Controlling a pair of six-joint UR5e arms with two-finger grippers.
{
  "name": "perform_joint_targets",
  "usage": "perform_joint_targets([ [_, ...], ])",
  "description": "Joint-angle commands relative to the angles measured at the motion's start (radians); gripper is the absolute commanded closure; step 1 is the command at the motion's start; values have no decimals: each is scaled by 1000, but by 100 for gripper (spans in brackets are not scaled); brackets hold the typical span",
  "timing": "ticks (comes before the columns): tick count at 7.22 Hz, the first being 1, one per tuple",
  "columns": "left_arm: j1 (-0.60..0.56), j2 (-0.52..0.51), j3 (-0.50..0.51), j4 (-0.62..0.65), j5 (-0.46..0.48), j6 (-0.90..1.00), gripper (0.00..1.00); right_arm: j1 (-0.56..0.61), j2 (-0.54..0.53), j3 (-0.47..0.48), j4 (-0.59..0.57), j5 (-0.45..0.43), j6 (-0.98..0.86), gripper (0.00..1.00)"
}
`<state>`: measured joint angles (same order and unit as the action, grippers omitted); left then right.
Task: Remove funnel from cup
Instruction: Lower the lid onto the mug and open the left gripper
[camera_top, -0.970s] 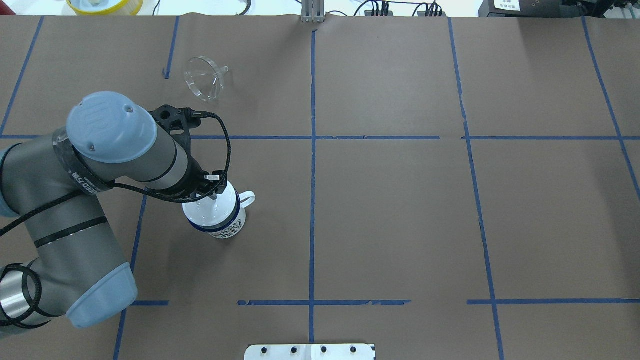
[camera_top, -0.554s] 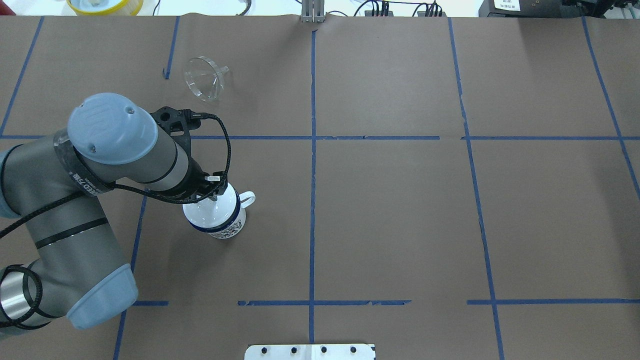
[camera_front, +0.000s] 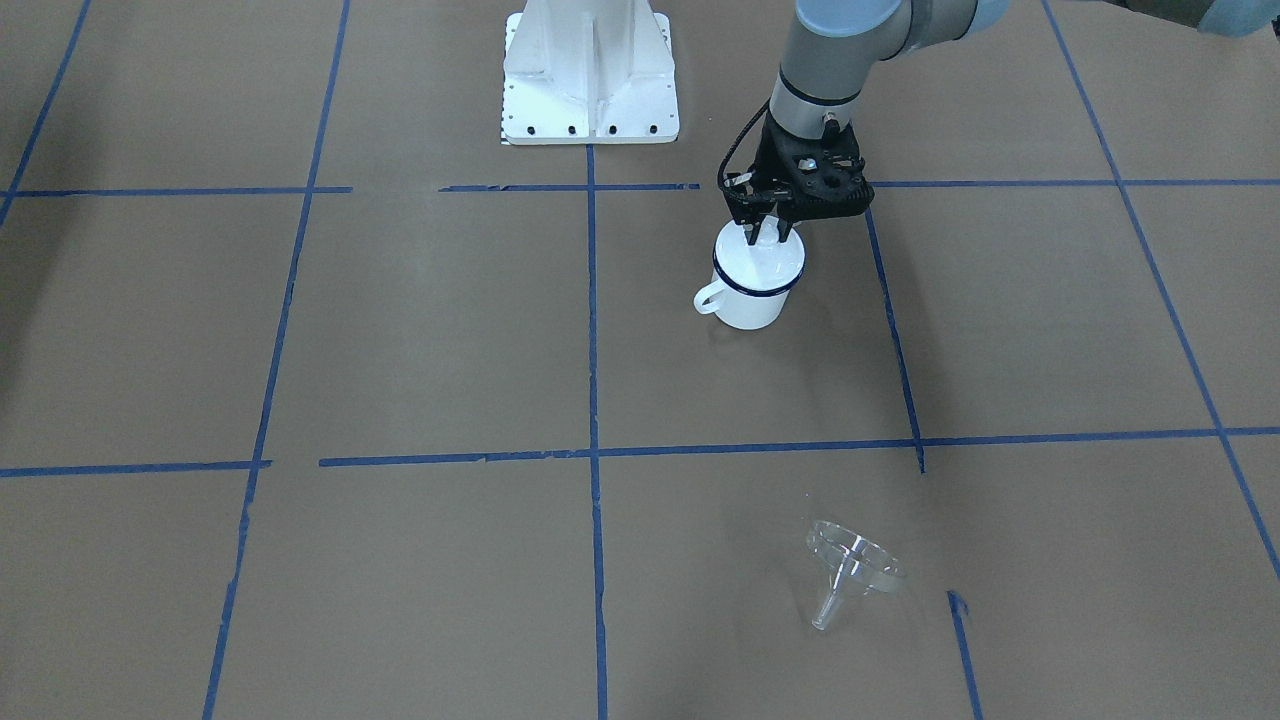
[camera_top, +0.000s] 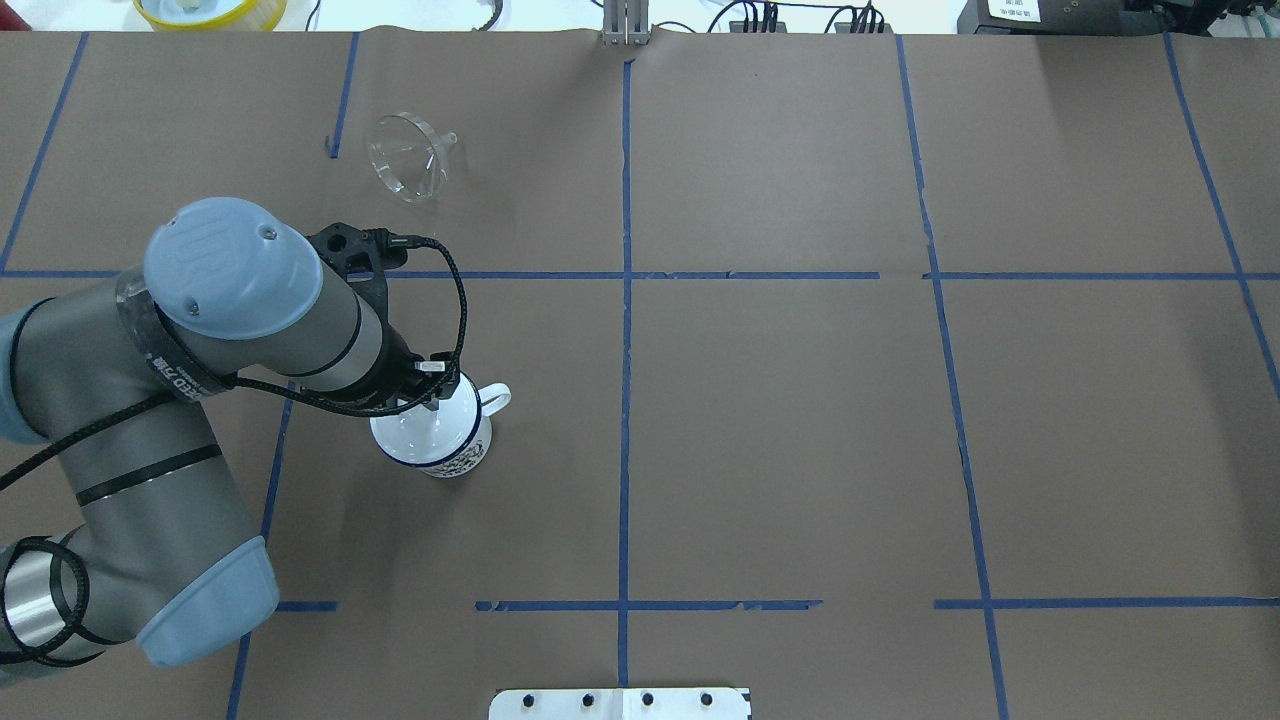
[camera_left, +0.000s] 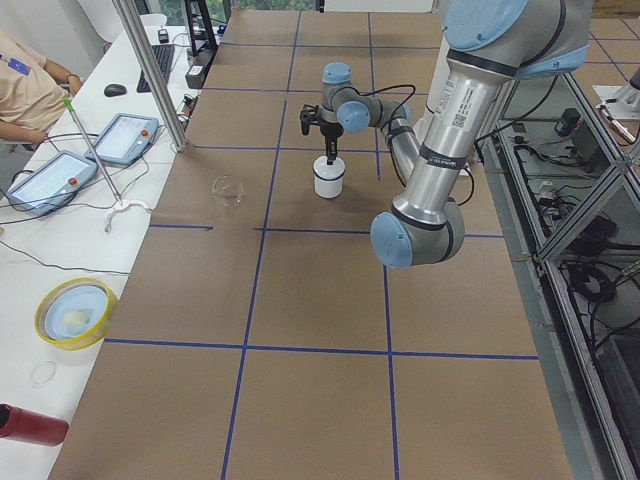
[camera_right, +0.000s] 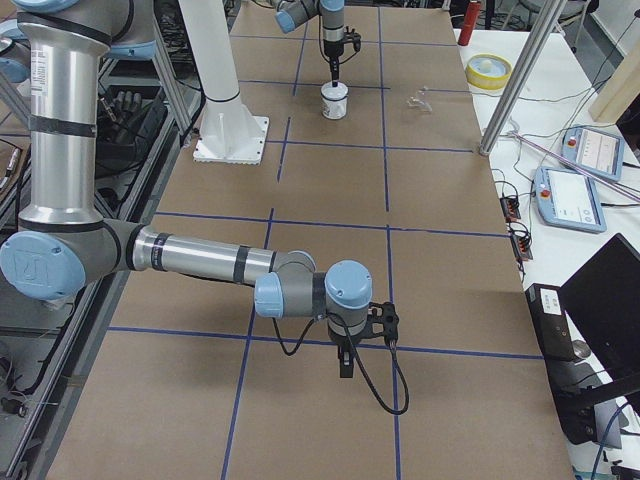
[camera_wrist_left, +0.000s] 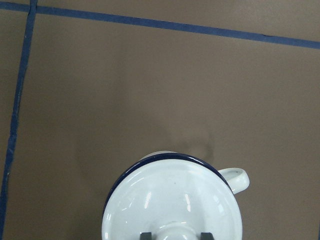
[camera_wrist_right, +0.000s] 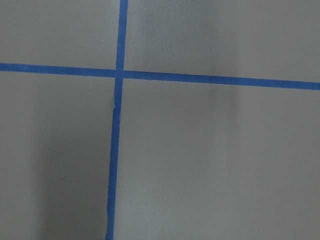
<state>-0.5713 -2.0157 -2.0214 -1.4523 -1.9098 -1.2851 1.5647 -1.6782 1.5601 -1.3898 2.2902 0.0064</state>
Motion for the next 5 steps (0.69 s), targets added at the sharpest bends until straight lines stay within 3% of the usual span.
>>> perform_joint_targets([
  [1, 2, 0, 1, 0, 0, 1, 74, 0, 0, 0, 0, 0, 0, 0],
  [2, 2, 0, 1, 0, 0, 1, 33, 0, 0, 0, 0, 0, 0, 0],
  [3, 2, 0, 1, 0, 0, 3, 13, 0, 0, 0, 0, 0, 0, 0],
  [4, 2, 0, 1, 0, 0, 3, 12, 0, 0, 0, 0, 0, 1, 0],
  [5, 1, 0, 0, 0, 0, 6, 4, 0, 0, 0, 0, 0, 0, 0],
])
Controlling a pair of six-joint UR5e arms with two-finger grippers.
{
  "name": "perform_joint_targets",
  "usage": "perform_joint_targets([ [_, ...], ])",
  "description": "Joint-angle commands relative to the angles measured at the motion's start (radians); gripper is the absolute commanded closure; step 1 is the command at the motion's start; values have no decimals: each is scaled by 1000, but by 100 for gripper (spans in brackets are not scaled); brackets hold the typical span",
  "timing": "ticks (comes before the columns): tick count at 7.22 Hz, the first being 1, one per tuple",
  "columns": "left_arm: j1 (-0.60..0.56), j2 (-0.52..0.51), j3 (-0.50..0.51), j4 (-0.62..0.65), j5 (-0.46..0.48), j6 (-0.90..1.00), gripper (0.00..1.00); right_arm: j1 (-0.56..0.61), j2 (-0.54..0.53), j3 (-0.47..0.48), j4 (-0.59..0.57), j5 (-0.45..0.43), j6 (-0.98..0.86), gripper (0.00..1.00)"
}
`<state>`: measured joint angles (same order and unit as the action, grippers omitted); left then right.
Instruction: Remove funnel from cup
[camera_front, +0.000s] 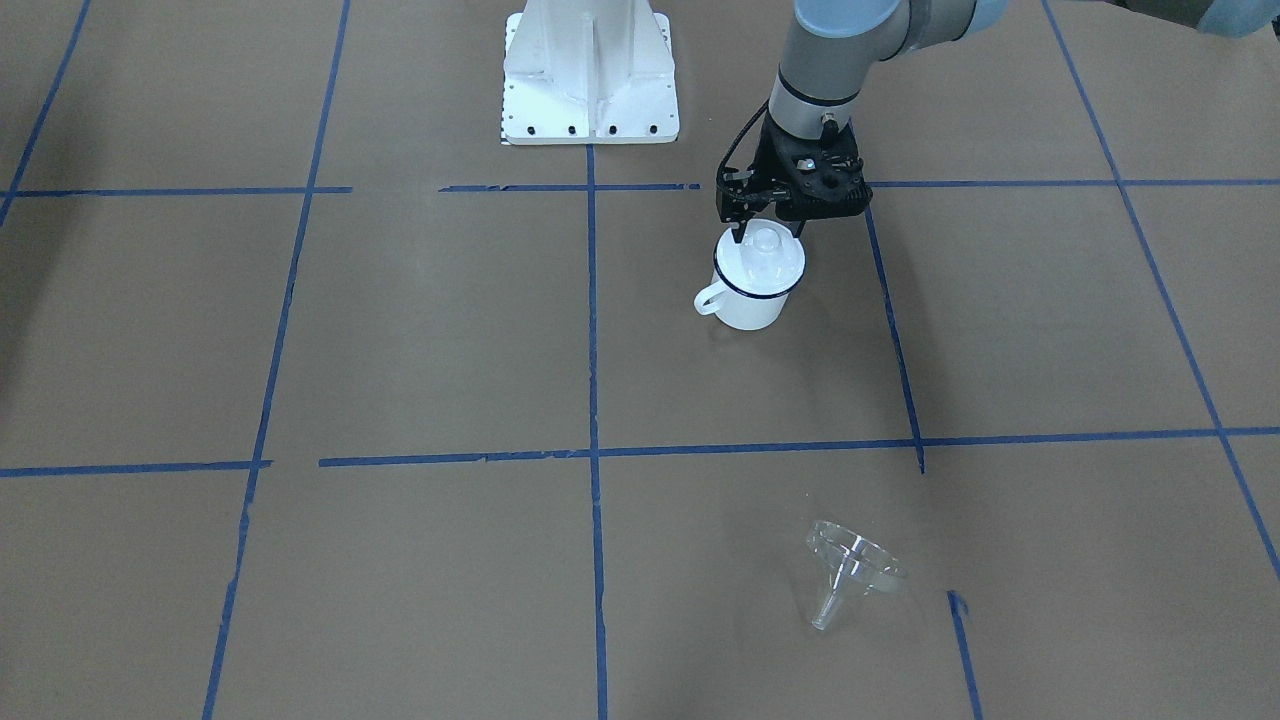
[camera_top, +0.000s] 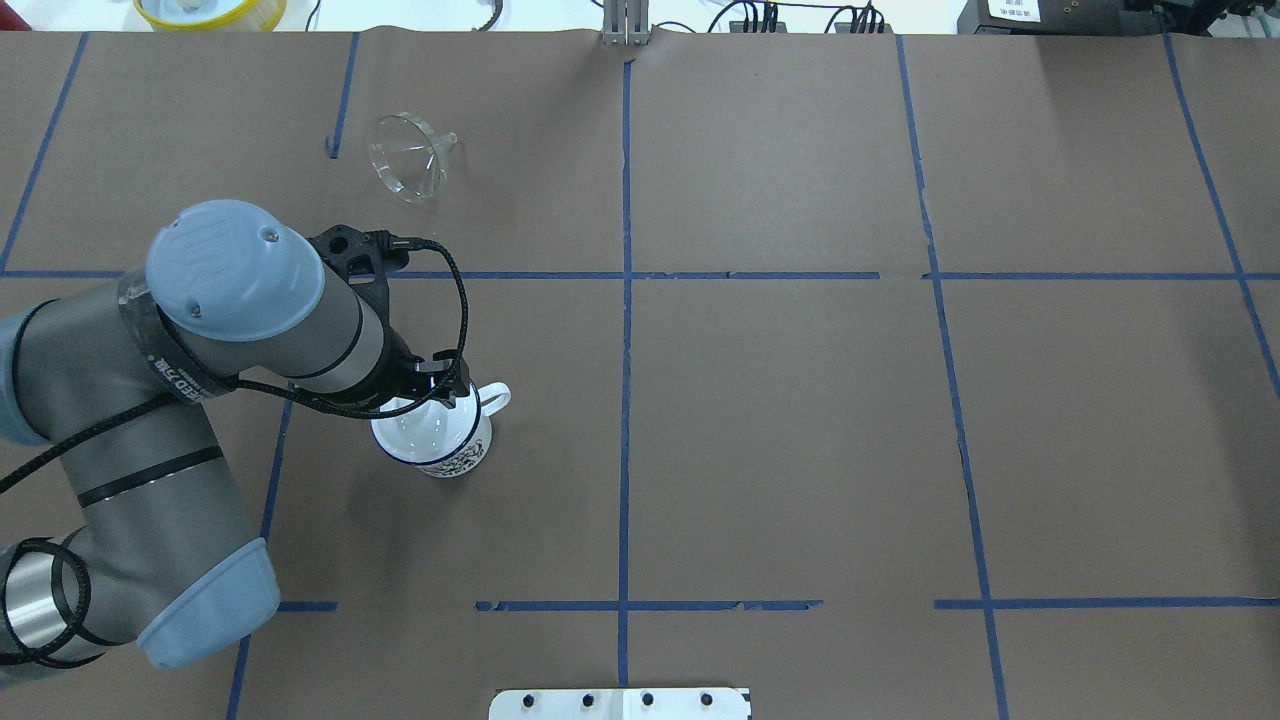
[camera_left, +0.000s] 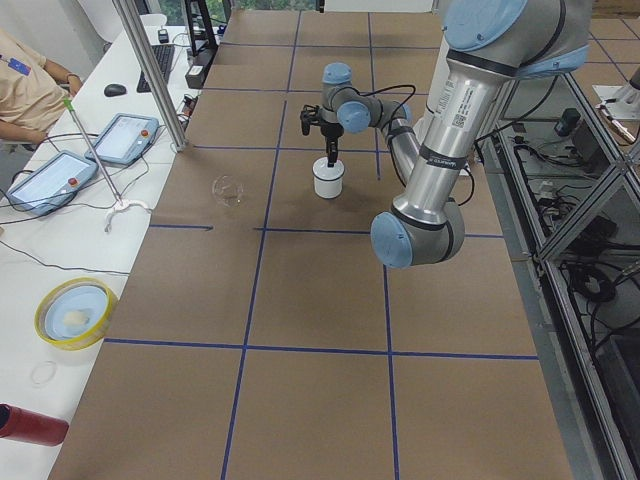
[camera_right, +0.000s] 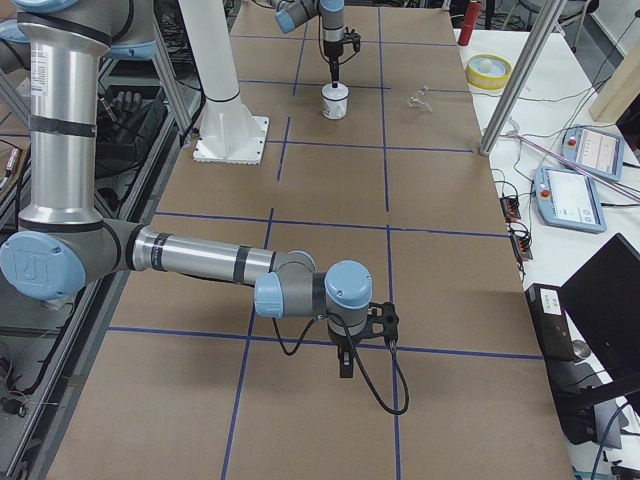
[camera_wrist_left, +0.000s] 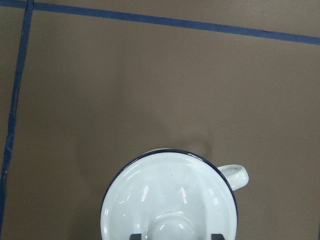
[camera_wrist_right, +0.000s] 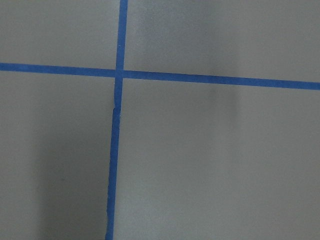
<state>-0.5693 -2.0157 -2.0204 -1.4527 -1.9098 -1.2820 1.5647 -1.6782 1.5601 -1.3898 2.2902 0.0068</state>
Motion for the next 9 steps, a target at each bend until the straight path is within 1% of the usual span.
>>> perform_joint_targets([
  [1, -1, 3, -7, 0, 0, 9, 1, 0, 0, 0, 0, 0, 1, 0],
  [2, -12, 11, -35, 0, 0, 35, 1, 0, 0, 1, 0, 0, -1, 0],
  [3, -45, 20, -65, 0, -6, 121, 0, 0, 0, 0, 0, 0, 1, 0],
  [4, -148, 52, -75, -2, -78, 238, 0, 0, 0, 0, 0, 0, -1, 0],
  [5, -262, 101, -75, -2, -140, 403, 0, 0, 0, 0, 0, 0, 1, 0],
  [6, -397, 176, -73, -14, -203, 605, 0, 0, 0, 0, 0, 0, -1, 0],
  [7, -549, 246, -60, -15, -298, 763, 0, 0, 0, 0, 0, 0, -1, 0],
  [8, -681, 324, -17, -20, -367, 899, 0, 0, 0, 0, 0, 0, -1, 0],
  [9, -808, 365, 61, -26, -373, 1125, 0, 0, 0, 0, 0, 0, -1, 0],
])
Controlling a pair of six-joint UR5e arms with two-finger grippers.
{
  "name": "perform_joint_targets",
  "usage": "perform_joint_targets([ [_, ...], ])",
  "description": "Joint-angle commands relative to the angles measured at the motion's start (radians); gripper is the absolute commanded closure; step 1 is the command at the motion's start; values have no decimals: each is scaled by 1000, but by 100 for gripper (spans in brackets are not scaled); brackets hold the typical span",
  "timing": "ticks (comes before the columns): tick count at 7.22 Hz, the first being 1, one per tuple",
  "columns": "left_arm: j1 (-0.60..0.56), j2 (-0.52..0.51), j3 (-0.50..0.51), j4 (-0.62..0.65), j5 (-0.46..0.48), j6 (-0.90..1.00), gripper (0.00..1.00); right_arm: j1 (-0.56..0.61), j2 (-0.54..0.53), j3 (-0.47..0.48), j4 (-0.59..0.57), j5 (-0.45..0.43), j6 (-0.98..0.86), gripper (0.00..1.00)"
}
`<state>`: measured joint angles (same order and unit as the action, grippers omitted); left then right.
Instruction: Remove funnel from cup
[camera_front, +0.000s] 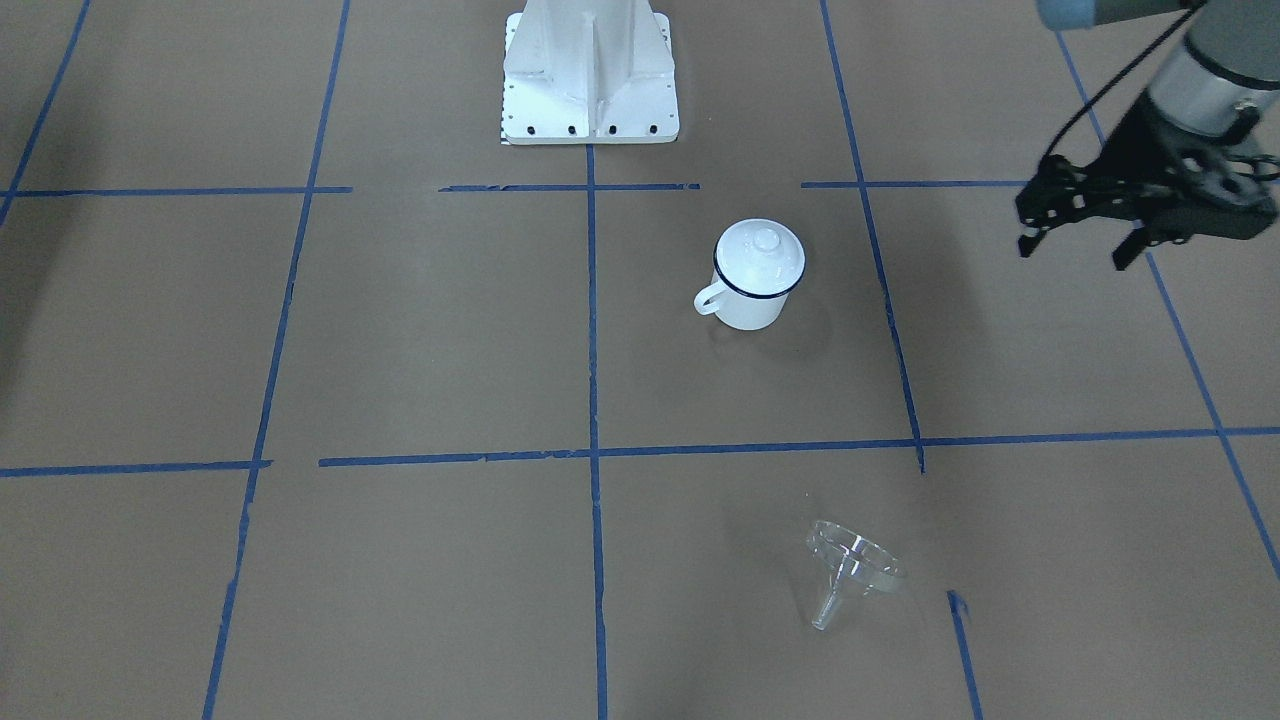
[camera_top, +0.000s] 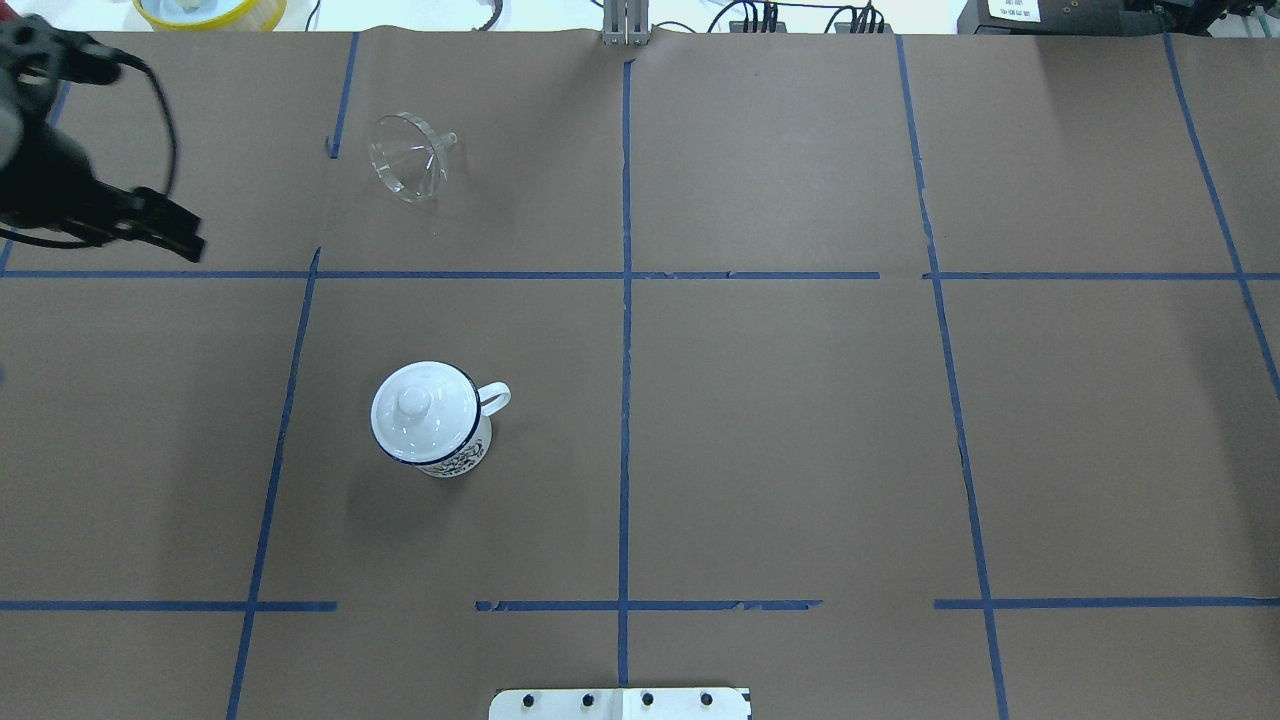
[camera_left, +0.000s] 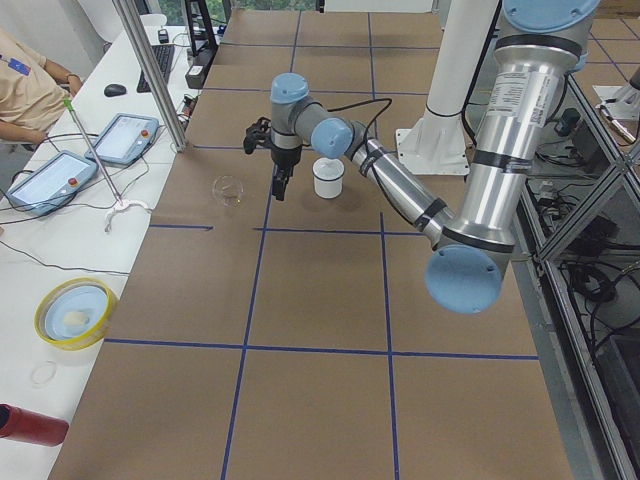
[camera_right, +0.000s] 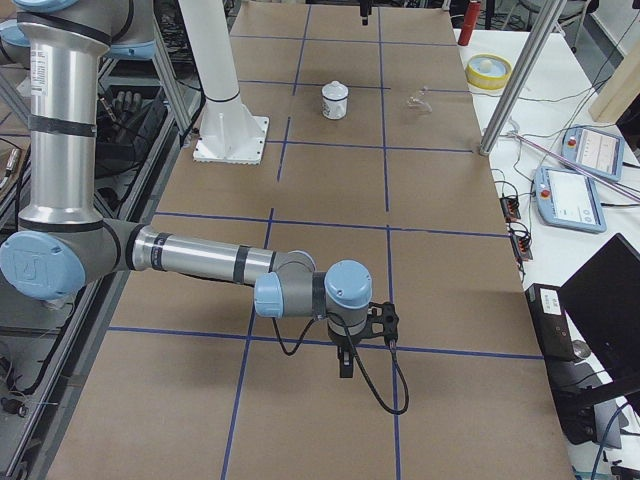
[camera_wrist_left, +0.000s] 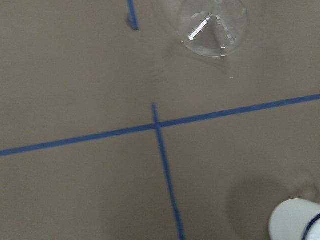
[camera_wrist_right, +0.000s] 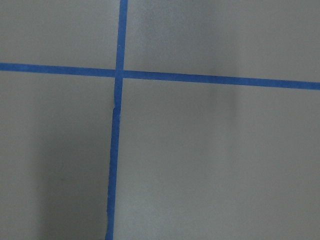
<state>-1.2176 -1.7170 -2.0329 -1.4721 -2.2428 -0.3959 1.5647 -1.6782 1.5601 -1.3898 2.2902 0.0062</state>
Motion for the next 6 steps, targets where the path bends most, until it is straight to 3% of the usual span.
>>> perform_joint_targets([
  [1, -259, 113, 179, -7, -38, 428, 0, 0, 0, 0, 0, 0, 1, 0],
  [3, -333, 163, 363, -8, -99, 538, 0, 0, 0, 0, 0, 0, 0, 0],
  [6, -353, 185, 379, -21, -104, 526, 0, 0, 0, 0, 0, 0, 0, 0],
])
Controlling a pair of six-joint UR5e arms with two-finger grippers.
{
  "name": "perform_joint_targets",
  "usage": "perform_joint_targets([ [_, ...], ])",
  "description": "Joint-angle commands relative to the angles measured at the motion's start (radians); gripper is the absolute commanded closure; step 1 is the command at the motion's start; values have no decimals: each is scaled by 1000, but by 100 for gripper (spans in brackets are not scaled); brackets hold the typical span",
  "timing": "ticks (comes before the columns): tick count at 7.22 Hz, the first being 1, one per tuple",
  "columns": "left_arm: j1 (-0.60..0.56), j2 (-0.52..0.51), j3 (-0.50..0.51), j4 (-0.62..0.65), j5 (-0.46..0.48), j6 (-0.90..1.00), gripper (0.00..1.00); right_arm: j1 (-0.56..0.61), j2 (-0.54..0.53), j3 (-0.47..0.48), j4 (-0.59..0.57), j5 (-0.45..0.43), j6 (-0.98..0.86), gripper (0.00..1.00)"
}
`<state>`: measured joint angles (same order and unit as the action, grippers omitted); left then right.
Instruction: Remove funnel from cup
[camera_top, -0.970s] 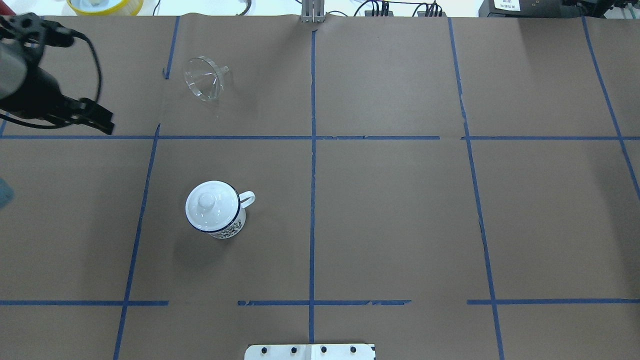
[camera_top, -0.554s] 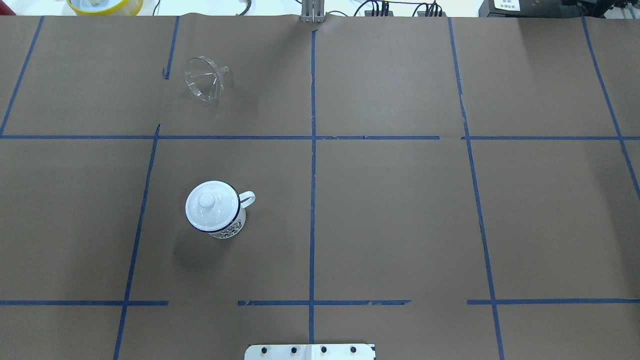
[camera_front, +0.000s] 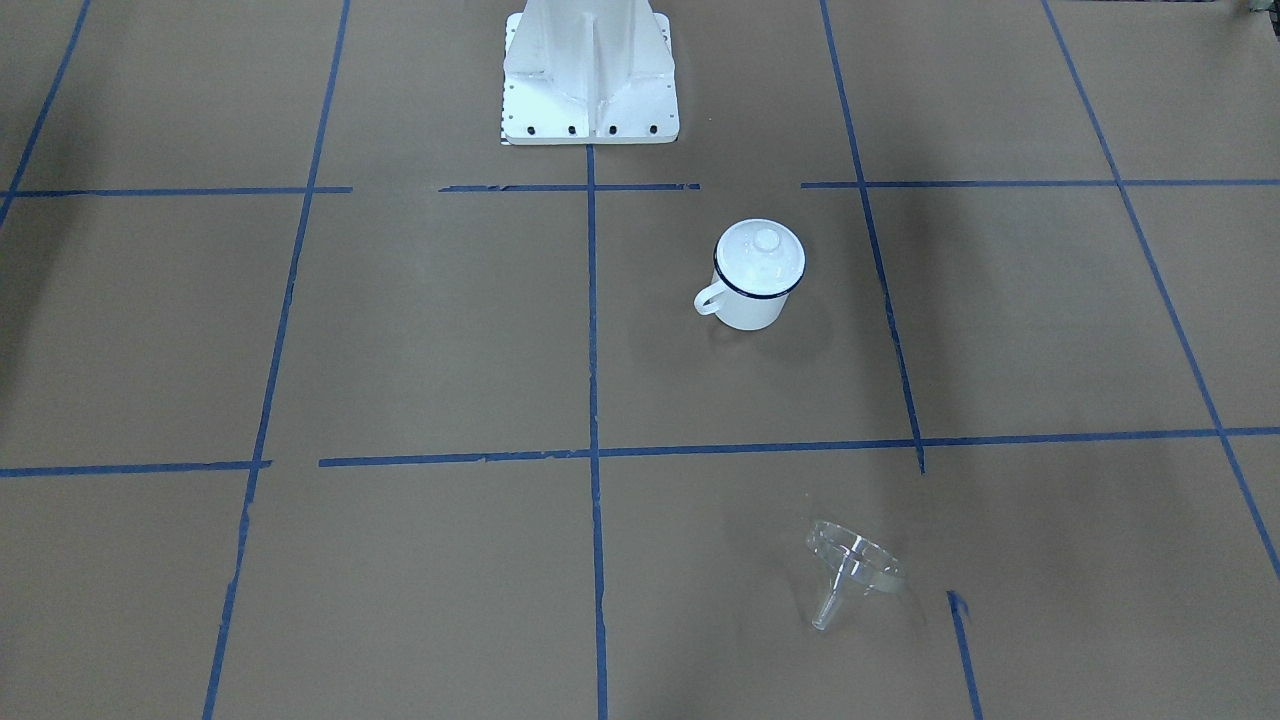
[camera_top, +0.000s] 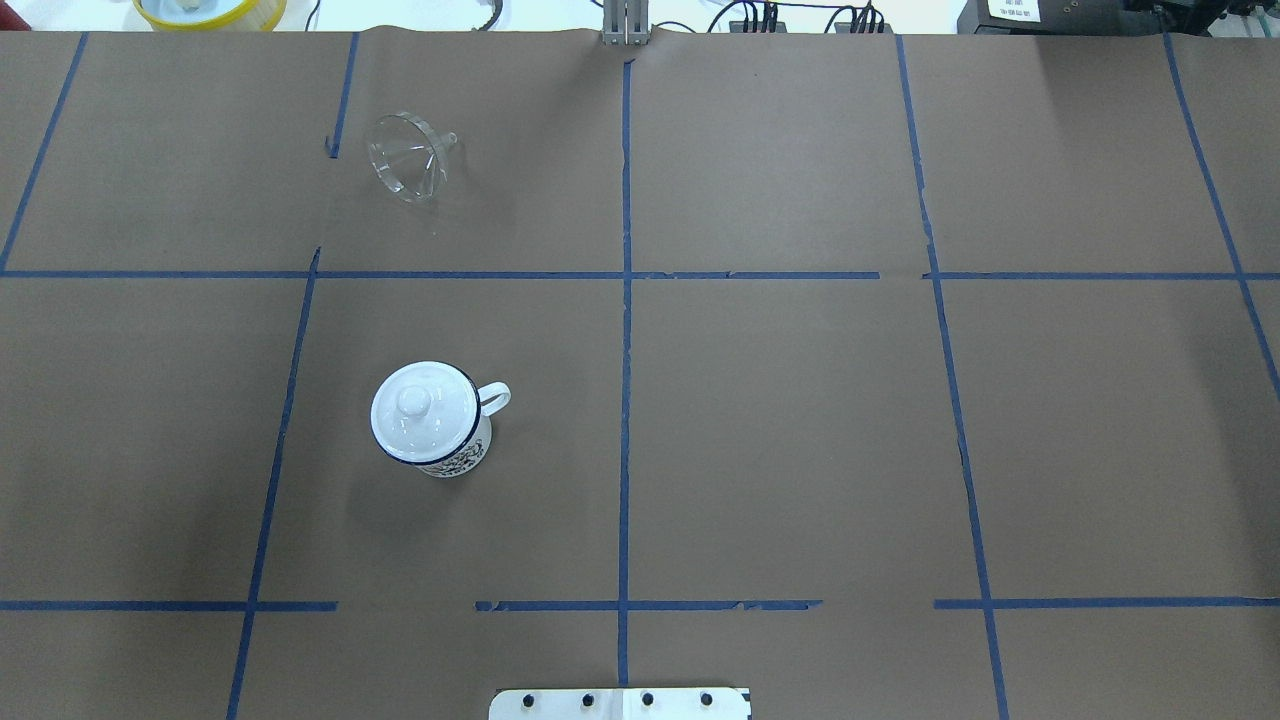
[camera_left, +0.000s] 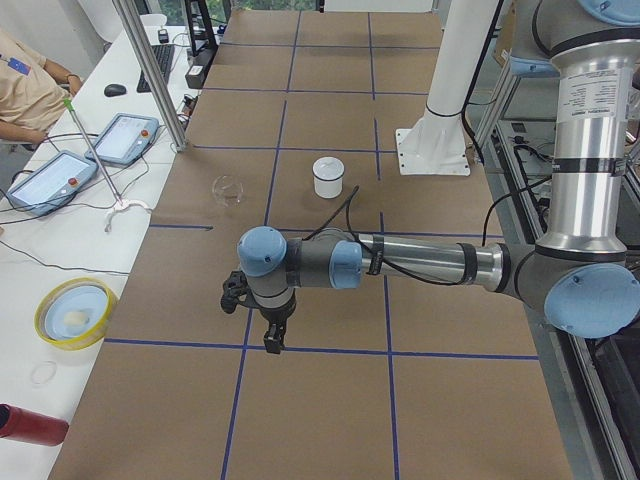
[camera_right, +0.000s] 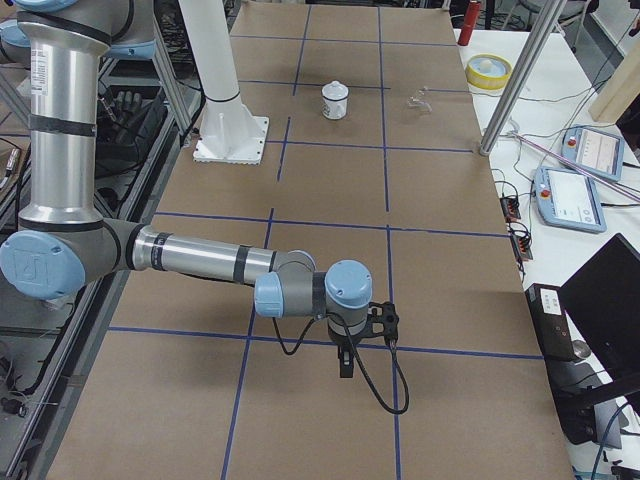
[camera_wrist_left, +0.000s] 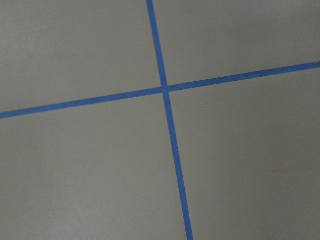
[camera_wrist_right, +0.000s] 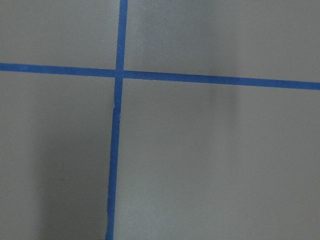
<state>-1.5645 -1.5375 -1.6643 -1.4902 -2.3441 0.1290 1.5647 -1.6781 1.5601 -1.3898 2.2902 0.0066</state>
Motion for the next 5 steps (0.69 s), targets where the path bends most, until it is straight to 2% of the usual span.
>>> perform_joint_targets([
  [1, -8, 4, 9, 2, -10, 0, 0, 0, 0, 2, 0, 0, 1, 0],
  [5, -8, 8, -3, -1, -6, 4, 0, 0, 0, 0, 0, 0, 0, 0],
])
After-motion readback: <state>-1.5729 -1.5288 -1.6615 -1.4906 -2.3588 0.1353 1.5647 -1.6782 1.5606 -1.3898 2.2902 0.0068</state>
